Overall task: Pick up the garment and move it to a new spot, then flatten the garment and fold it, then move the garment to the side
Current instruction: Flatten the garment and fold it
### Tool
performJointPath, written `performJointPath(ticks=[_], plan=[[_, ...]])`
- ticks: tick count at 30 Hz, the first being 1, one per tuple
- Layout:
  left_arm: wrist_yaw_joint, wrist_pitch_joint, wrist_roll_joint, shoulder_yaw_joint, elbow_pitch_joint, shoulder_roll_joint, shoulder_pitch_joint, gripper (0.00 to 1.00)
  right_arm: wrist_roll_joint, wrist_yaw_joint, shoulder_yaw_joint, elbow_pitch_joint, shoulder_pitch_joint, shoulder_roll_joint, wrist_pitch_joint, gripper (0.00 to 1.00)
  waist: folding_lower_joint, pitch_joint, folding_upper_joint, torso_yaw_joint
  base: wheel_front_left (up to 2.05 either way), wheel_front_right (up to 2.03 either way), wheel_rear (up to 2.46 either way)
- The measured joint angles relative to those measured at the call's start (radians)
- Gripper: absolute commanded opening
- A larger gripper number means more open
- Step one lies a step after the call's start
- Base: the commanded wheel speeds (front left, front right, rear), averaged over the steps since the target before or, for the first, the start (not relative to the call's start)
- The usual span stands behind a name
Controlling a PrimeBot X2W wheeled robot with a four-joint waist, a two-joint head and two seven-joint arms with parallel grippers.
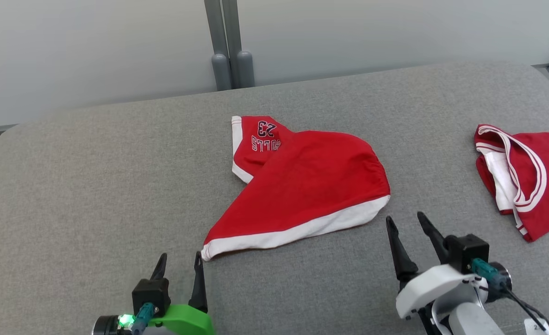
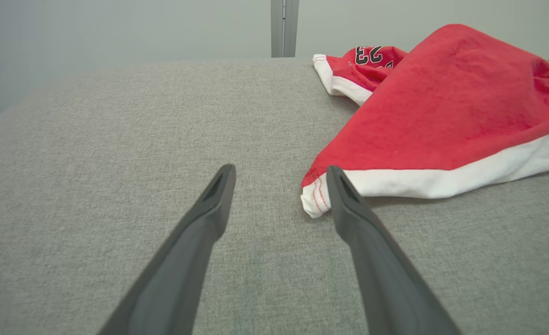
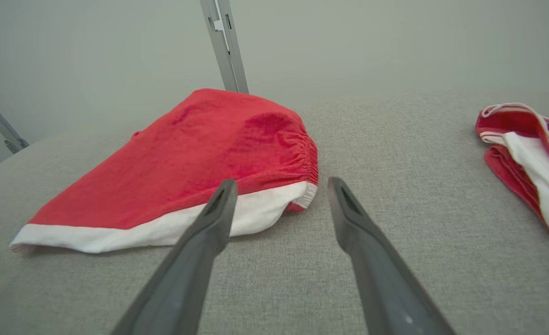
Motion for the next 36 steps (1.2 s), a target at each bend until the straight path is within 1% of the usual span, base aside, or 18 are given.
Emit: performJointPath(ticks=[5, 14, 18, 24, 28, 32, 34, 36], plan=[[0.003, 0.0, 0.0, 0.002, -0.028, 0.0, 0.039, 1.0, 0.009, 0.0, -0.011, -0.001, 0.053, 0.001, 0.0, 1.0, 0.0, -0.019, 0.0, 0.0, 0.0, 0.0, 0.0], [0.001, 0.0, -0.012, -0.002, -0.042, 0.0, 0.036, 1.0, 0.007, 0.0, -0.006, -0.013, 0.042, 0.002, 0.0, 1.0, 0.0, 0.002, 0.0, -0.008, 0.0, 0.0, 0.0], [-0.016, 0.0, -0.04, -0.018, -0.024, 0.0, 0.0, 1.0, 0.014, 0.0, -0.003, -0.022, 0.014, 0.002, 0.0, 1.0, 0.0, 0.035, 0.0, -0.017, 0.0, 0.0, 0.0], [-0.017, 0.0, -0.079, -0.041, 0.071, 0.0, -0.056, 1.0, 0.009, 0.0, 0.001, -0.02, -0.025, 0.002, 0.0, 1.0, 0.0, 0.098, 0.0, -0.042, 0.0, 0.0, 0.0], [-0.029, 0.0, -0.125, -0.042, 0.088, 0.0, -0.075, 1.0, 0.006, 0.0, -0.017, -0.021, -0.034, 0.002, 0.0, 1.0, 0.0, 0.128, 0.0, -0.056, 0.0, 0.0, 0.0], [-0.037, 0.0, -0.13, -0.047, 0.102, 0.0, -0.087, 0.99, -0.005, 0.0, -0.04, -0.018, -0.043, 0.002, 0.0, 1.0, 0.0, 0.15, 0.0, -0.064, 0.0, 0.0, 0.0], [-0.037, 0.0, -0.128, -0.049, 0.103, 0.0, -0.091, 0.65, -0.01, 0.0, -0.052, -0.014, -0.052, 0.002, 0.0, 1.0, 0.0, 0.157, 0.0, -0.064, 0.0, 0.0, 0.0], [-0.036, 0.0, -0.116, -0.047, 0.102, 0.0, -0.097, 0.54, -0.015, 0.0, -0.063, -0.01, -0.061, 0.002, 0.0, 1.0, 0.0, 0.161, 0.0, -0.059, 0.0, 0.0, 0.0]])
